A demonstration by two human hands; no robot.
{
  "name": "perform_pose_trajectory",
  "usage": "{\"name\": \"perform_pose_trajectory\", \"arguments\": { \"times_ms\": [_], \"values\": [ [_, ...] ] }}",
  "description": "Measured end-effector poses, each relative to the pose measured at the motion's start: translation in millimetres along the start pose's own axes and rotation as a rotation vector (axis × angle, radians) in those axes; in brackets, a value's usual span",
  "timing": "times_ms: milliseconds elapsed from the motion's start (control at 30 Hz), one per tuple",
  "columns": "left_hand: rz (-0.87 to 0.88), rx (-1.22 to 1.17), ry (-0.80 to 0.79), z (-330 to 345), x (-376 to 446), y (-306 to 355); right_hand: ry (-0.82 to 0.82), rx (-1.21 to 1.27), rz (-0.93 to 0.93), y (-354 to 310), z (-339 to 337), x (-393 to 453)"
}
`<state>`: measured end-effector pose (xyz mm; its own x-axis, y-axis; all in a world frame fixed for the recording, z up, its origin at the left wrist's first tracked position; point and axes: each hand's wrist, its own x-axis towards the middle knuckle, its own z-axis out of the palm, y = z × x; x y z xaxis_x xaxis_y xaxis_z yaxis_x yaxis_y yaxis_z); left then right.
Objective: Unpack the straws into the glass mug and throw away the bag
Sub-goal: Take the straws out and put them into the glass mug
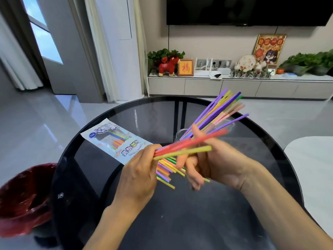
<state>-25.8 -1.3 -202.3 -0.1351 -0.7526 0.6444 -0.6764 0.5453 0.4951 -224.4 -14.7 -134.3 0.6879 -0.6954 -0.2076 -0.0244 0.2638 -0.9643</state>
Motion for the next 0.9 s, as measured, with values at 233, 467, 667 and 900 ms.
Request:
{"name": "perform_pose_trajectory", "arguments": {
  "times_ms": [233,467,667,900],
  "values": [
    [-0.305,-0.846,-0.369,0.8,1.3,12.2,0.298,-0.077,-0.331,3.3,-7.5,5.4],
    [-0.475,-0.801,-0.666,25.2,-13.3,-4.8,0.264,-0.311,-0.274,25.9,-4.5,17.9],
    [-0.510,-0.843,-0.789,23.1,-15.2,-9.3,0.293,-0.339,-0.283,35.8,-0.3,25.4],
    [-0.561,-0.943,-0.945,17.2,-12.4,-11.9,0.381,-0.220,-0.299,40.3,3.2,29.0]
  ]
}}
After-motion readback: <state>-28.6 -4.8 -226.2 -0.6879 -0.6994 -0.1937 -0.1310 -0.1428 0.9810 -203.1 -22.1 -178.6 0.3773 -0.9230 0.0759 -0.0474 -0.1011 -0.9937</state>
